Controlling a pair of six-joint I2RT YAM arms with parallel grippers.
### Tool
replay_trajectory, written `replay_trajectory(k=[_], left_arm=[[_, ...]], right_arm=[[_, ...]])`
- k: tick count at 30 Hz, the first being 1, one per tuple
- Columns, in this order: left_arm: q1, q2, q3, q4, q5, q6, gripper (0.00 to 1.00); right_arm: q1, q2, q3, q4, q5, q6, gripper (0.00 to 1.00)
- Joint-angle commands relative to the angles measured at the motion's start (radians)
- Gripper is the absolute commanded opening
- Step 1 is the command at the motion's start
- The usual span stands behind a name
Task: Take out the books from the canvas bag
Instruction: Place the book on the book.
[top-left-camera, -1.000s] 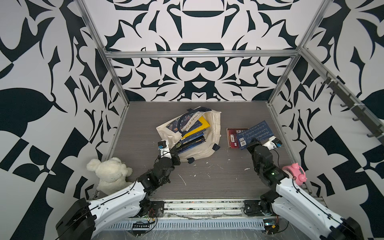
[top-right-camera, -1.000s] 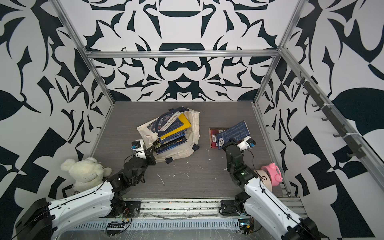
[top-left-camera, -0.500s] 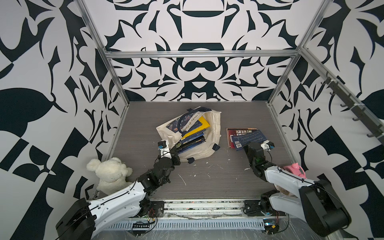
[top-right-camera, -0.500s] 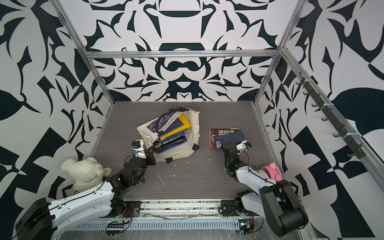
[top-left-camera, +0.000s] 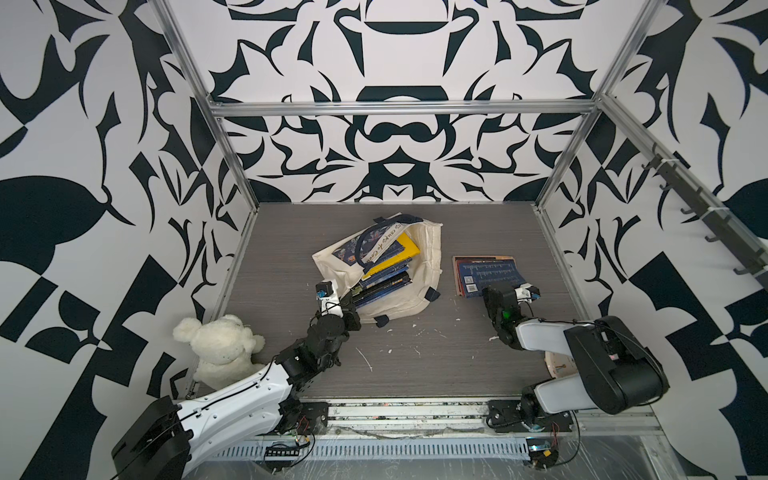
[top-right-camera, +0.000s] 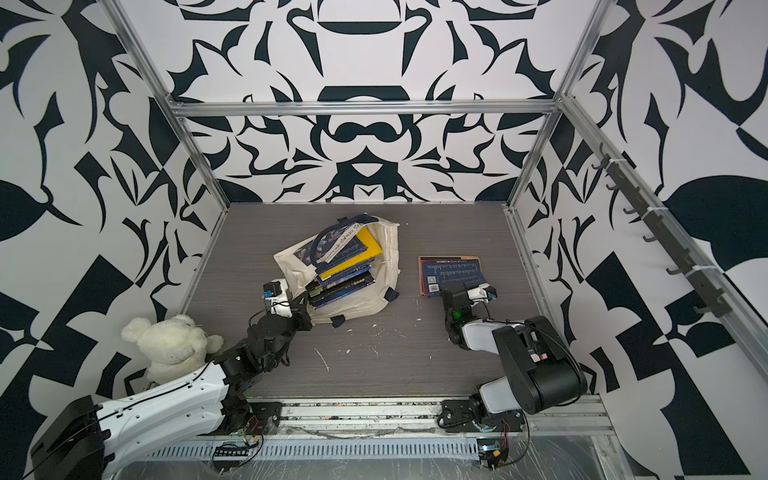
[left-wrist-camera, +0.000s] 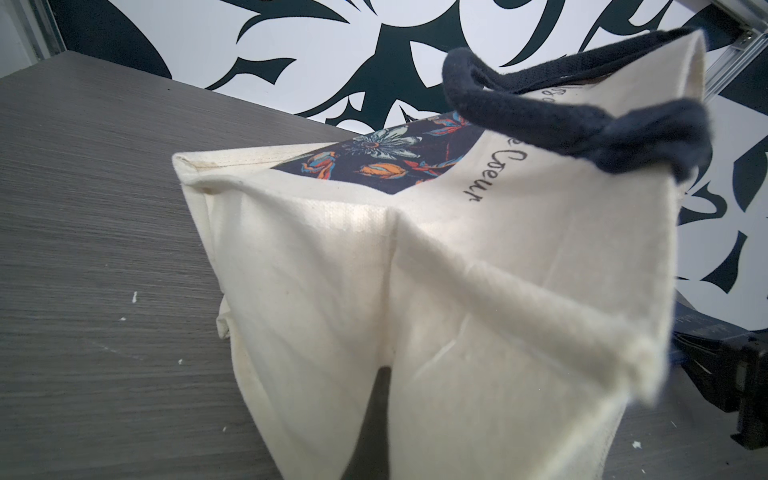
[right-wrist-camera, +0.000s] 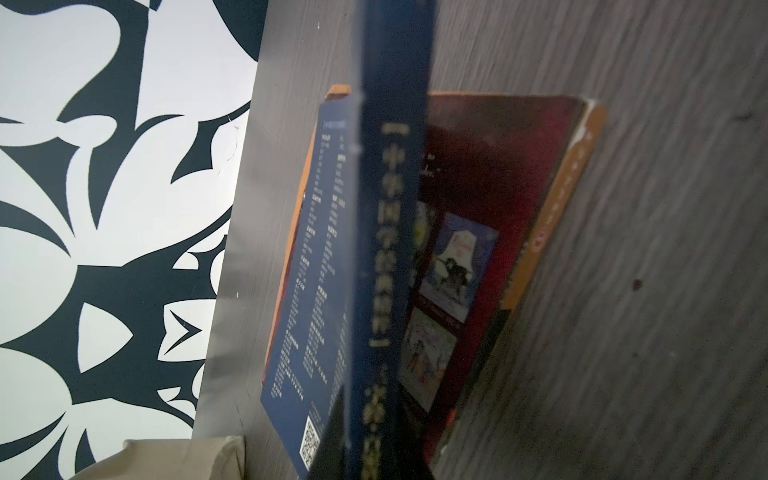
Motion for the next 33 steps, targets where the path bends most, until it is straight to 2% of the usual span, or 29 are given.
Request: replay_trajectory(k=[1, 5, 11, 15, 20, 25, 33], left_arm=[[-0.003, -0.006, 0.012, 0.043, 0.006, 0.0, 0.0], [-0.003, -0.003, 0.013, 0.043, 0.006, 0.002, 0.0], [-0.003, 0.004, 0.016, 0.045, 0.012, 0.003, 0.0], [-0.004, 0.002, 0.016, 0.043, 0.013, 0.003, 0.0], [-0.003, -0.001, 0.015, 0.042, 0.015, 0.004, 0.0], [-0.004, 0.0, 0.017, 0.042, 0.016, 0.004, 0.0], [-0.004, -0.01, 0.013, 0.039, 0.015, 0.004, 0.0]], right_arm=[[-0.003, 0.022, 0.045, -0.006, -0.012, -0.002, 0.14], [-0.004, 0.024, 0.044, -0.052, -0.012, 0.027, 0.34], [-0.004, -0.003, 0.032, -0.097, -0.052, 0.066, 0.57], [-0.003, -0.06, 0.041, -0.189, -0.073, 0.076, 0.68], [-0.004, -0.134, 0.071, -0.34, -0.085, 0.067, 0.76], [-0.004, -0.164, 0.077, -0.385, -0.089, 0.053, 0.81], [-0.019, -0.06, 0.147, -0.331, -0.12, -0.045, 0.82]])
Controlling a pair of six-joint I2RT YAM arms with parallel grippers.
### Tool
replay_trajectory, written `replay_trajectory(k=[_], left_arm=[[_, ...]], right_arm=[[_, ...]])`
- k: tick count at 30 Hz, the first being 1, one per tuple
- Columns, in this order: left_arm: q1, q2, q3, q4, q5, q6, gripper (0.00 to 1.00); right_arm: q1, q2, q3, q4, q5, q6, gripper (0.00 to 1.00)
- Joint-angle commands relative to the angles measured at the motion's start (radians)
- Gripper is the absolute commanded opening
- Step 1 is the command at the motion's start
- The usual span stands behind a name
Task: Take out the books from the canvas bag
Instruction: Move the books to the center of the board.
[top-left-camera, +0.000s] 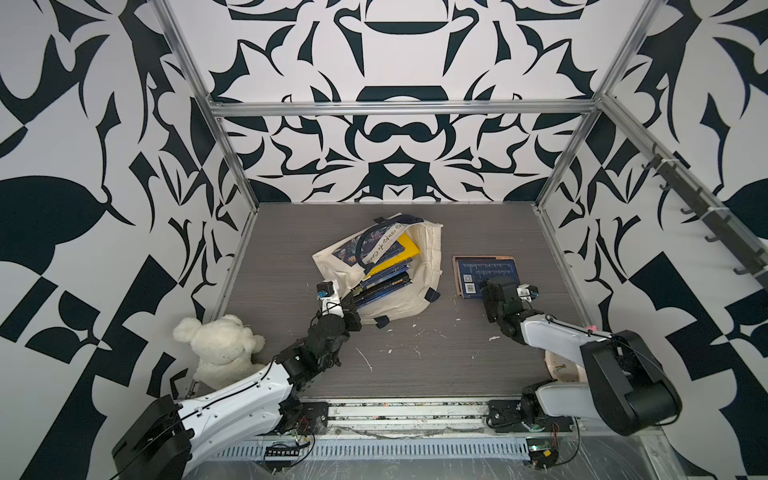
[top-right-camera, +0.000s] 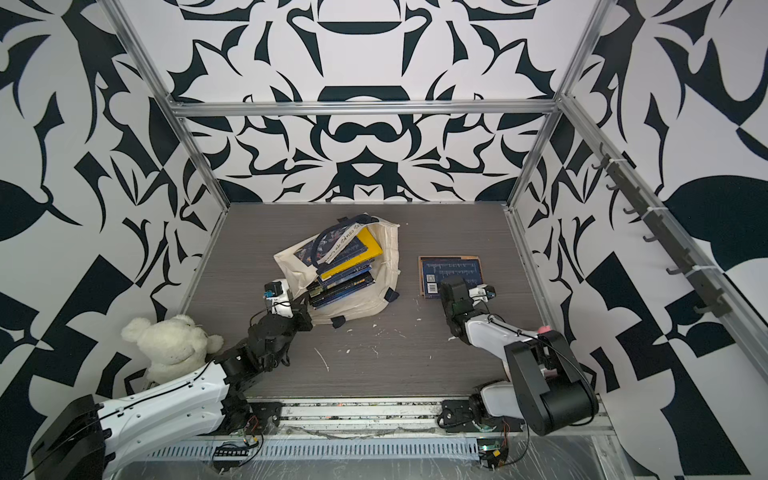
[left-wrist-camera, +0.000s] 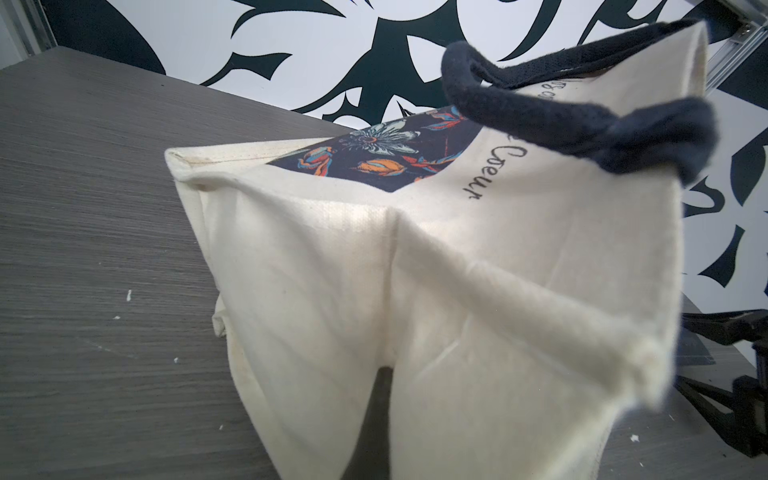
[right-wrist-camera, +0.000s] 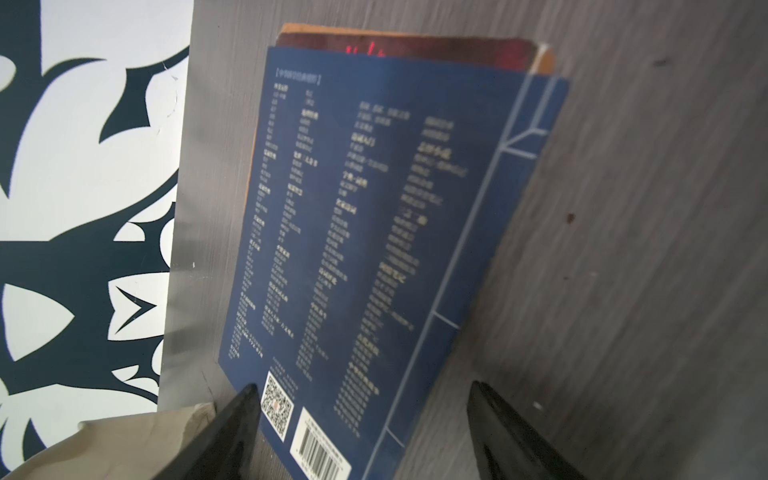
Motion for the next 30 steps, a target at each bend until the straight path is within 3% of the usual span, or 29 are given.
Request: replay_trajectory(k=[1, 9, 16, 24, 30], left_arm=[[-0.003, -0.018, 0.013, 0.039, 0.004, 0.004, 0.0], [-0.003, -0.019, 0.013, 0.039, 0.004, 0.005, 0.0], [-0.003, -0.021, 0.013, 0.037, 0.005, 0.005, 0.0], [-0.003, -0.014, 0.017, 0.039, 0.015, 0.01, 0.0], [-0.003, -0.007, 0.018, 0.048, 0.031, 0.019, 0.0]], right_arm=[[-0.012, 0.054, 0.06, 0.037, -0.03, -0.058, 0.82], [-0.024, 0.189, 0.119, 0.138, -0.072, -0.074, 0.81], [-0.04, 0.209, 0.171, 0.138, -0.077, -0.134, 0.81], [-0.029, 0.044, 0.12, -0.031, -0.103, -0.162, 0.85], [0.044, -0.161, 0.099, -0.163, -0.074, -0.232, 0.87]])
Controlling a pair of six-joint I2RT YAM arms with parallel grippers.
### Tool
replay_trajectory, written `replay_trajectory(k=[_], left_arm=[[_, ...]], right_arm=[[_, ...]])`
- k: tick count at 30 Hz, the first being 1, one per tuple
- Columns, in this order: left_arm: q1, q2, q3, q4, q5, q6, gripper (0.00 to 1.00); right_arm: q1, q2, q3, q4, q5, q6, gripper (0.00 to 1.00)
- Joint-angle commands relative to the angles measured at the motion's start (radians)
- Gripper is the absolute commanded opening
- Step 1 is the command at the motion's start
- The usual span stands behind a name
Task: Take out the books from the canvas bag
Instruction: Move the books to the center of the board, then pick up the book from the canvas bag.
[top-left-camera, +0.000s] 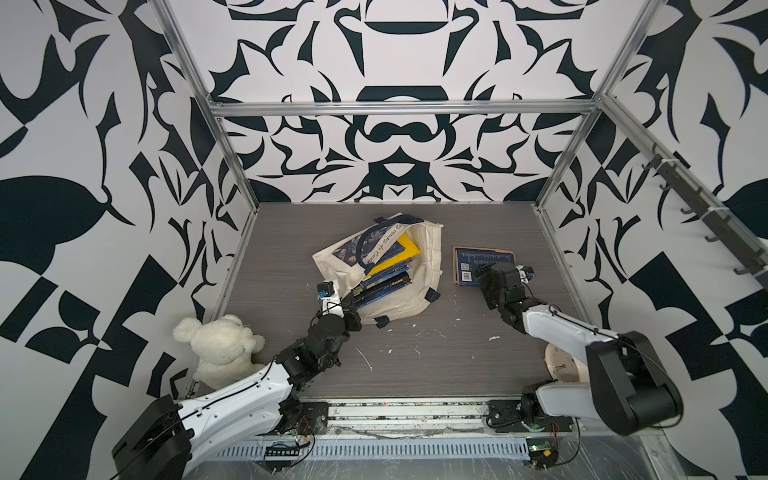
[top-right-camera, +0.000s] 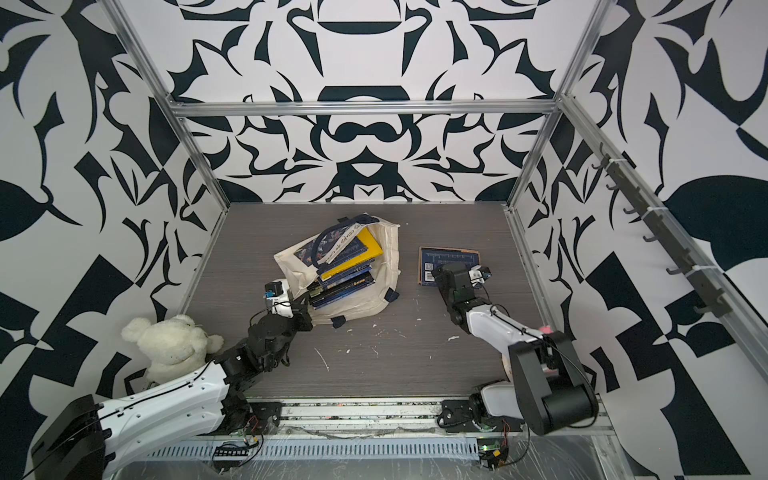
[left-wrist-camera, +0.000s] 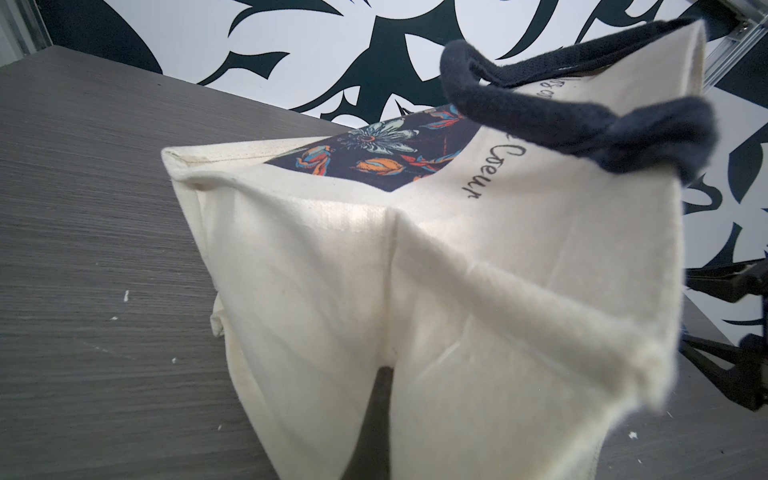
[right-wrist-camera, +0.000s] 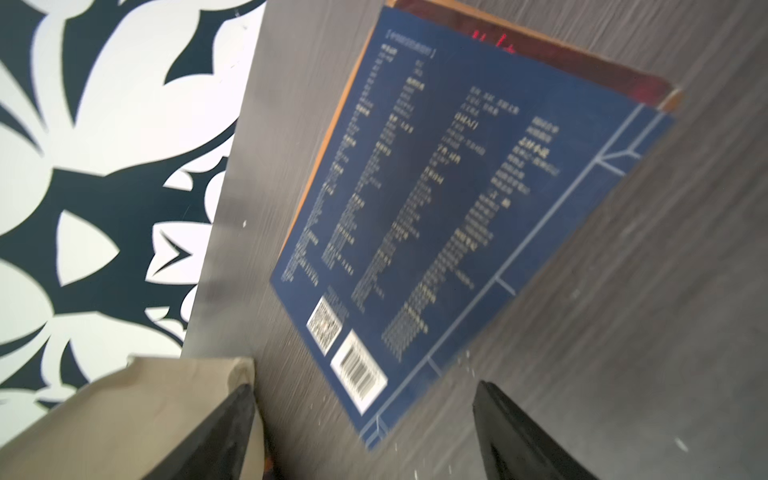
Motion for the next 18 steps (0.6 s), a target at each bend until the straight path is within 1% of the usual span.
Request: replay_trajectory(k=[1, 4, 7, 9, 13, 18], left_arm=[[-0.003, -0.008, 0.017, 0.049, 0.025, 0.018, 0.0], [-0.004, -0.012, 0.013, 0.055, 0.035, 0.025, 0.0], [-0.003, -0.021, 0.007, 0.064, 0.047, 0.033, 0.0], [-0.003, -0.027, 0.001, 0.074, 0.054, 0.04, 0.0], [-0.004, -0.036, -0.006, 0.084, 0.067, 0.047, 0.0], [-0.003, -0.042, -0.012, 0.097, 0.089, 0.059, 0.0]], right_arm=[[0.072, -0.115, 0.004, -0.1, 0.049, -0.076, 0.87], [0.169, -0.188, 0.026, -0.133, 0.105, -0.124, 0.87], [0.265, -0.214, 0.064, -0.161, 0.134, -0.167, 0.87], [0.328, -0.216, 0.075, -0.153, 0.154, -0.174, 0.84], [0.454, -0.173, 0.092, -0.077, 0.169, -0.191, 0.76], [0.574, -0.065, 0.156, -0.005, 0.173, -0.225, 0.73]])
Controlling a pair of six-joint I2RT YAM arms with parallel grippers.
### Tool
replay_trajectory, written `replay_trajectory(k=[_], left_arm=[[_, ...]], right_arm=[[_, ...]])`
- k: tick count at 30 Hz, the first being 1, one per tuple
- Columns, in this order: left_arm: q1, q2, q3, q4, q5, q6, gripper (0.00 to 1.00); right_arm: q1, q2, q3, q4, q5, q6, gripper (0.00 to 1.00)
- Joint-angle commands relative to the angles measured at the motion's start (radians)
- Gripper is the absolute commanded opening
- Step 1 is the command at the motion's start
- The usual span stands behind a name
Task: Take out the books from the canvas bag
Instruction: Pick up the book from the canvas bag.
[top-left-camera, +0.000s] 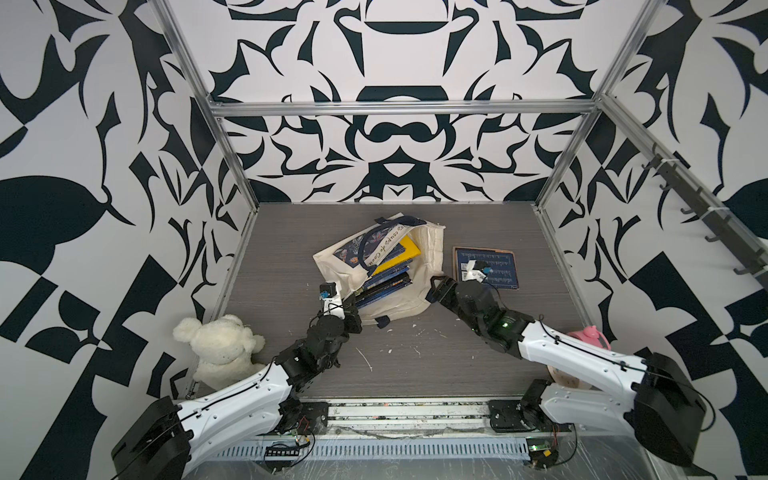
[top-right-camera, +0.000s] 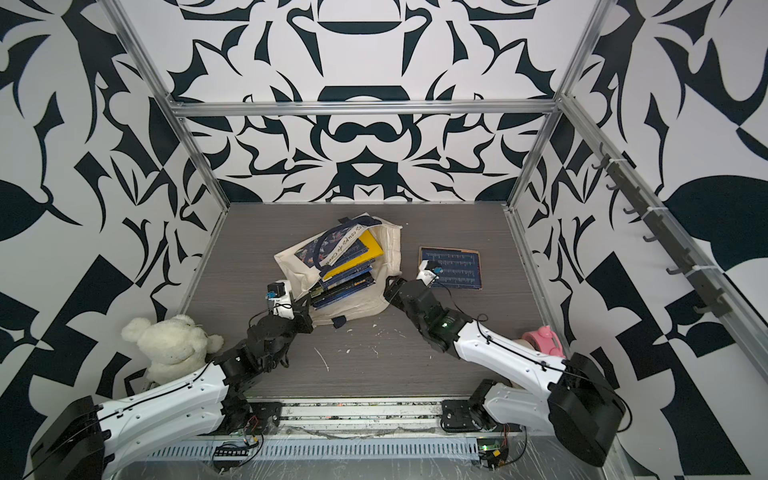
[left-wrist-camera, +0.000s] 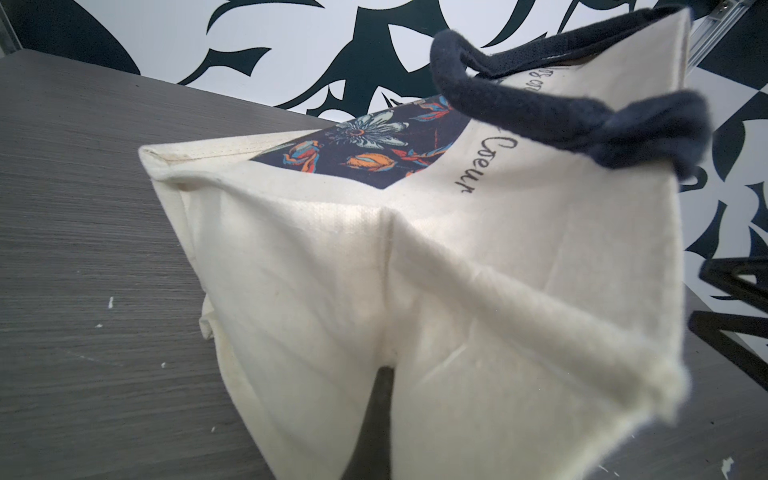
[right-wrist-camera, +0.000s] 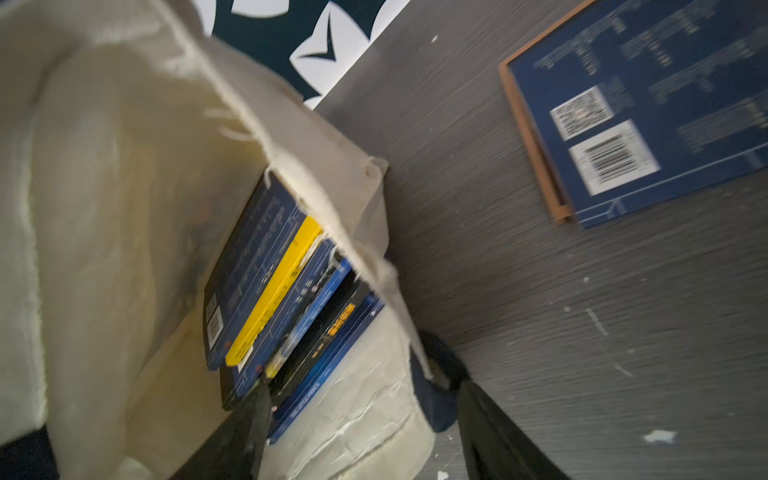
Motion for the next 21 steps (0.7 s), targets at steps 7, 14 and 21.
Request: replay_trajectory(k=[7, 14, 21], left_arm=[[-0.003, -0.04, -0.012, 0.11, 0.055, 0.029, 0.0], [-0.003, -0.057, -0.026, 0.131, 0.076, 0.035, 0.0], [-0.005, -0.072, -0.032, 0.132, 0.087, 0.037, 0.0]], right_arm=[[0.117, 0.158, 0.131, 0.186, 0.033, -0.085, 0.68], [0.13, 0.345, 0.254, 0.255, -0.024, -0.086, 0.62], [0.13, 0.487, 0.367, 0.301, -0.032, -0.095, 0.52]])
